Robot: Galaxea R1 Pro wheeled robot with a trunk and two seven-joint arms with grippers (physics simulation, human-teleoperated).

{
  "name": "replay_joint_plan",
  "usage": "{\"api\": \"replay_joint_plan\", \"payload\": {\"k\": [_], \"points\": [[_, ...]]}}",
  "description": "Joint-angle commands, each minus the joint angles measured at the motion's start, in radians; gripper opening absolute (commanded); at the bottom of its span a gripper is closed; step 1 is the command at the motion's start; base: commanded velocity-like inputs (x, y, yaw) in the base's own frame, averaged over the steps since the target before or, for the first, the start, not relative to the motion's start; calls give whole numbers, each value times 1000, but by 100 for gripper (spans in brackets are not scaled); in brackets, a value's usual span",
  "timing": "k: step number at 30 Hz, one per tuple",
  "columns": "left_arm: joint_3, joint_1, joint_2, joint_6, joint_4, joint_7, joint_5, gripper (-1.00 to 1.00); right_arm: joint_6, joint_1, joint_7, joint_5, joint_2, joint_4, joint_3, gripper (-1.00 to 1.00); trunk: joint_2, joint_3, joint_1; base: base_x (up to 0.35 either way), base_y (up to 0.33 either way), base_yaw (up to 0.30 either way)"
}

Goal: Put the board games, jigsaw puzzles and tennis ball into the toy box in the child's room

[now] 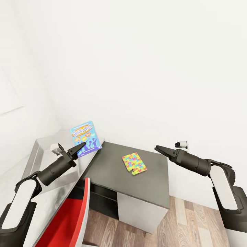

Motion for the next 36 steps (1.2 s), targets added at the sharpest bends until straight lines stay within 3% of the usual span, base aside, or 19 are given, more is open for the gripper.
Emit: {"api": "replay_joint_plan", "payload": {"k": [1, 16, 36], "points": [[1, -1, 0, 6, 0, -2, 1, -100, 4, -1, 6, 4, 0, 0, -1, 100, -2, -2, 1, 33, 18, 0], [-1, -1, 0, 2, 0, -4, 1, -100, 4, 2, 8, 1, -9, -6, -3, 100, -2, -2, 1, 161, -1, 0], [-2, 1, 0, 3, 0, -3, 1, -100, 4, 3, 8, 0, -14, -9, -2, 100, -2, -2, 1, 30, 0, 97]]}}
